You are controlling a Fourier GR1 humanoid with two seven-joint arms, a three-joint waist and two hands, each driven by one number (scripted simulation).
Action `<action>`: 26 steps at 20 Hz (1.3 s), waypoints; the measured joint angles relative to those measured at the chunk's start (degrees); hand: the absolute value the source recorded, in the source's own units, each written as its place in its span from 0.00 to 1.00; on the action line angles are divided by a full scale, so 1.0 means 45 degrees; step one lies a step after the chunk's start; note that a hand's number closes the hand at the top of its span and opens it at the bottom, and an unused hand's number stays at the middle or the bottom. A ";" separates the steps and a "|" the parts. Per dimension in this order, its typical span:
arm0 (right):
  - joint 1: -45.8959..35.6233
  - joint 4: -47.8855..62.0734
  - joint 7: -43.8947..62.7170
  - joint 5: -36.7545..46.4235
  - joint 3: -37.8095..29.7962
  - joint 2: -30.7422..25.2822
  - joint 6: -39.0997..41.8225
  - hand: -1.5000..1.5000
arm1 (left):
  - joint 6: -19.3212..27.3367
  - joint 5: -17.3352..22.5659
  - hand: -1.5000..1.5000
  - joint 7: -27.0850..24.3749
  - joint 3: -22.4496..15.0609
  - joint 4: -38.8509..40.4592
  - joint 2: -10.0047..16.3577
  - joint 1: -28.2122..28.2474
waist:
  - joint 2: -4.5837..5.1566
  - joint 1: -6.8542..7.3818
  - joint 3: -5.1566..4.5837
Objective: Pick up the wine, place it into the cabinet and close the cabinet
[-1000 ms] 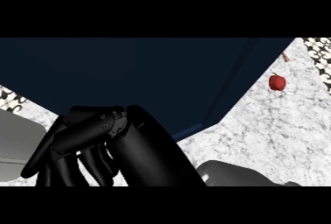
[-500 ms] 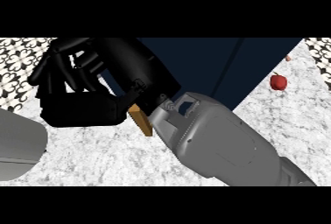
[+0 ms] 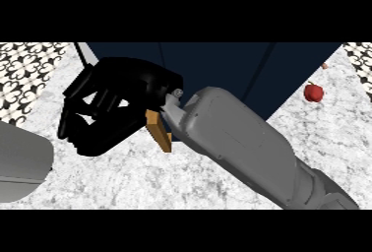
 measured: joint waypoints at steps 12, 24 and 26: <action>-0.0824 0.3866 -0.1152 -0.1967 -0.1052 0.0056 0.3262 1.00 | -0.0837 -0.0327 0.00 0.0674 0.0793 0.0068 -0.0571 0.0501 | -0.0097 -0.0199 0.0046; -0.1062 0.5557 -0.2885 -0.1581 -0.1743 -0.0011 0.4686 1.00 | -0.0737 -0.0602 0.00 0.1334 0.1263 0.0008 -0.1155 0.0354 | -0.0338 -0.0182 -0.0098; -0.1020 0.5588 -0.3193 -0.1352 -0.1788 -0.0093 0.4521 1.00 | -0.0652 -0.0625 0.00 0.1417 0.1318 -0.0063 -0.1180 0.0310 | -0.0346 -0.0142 -0.0156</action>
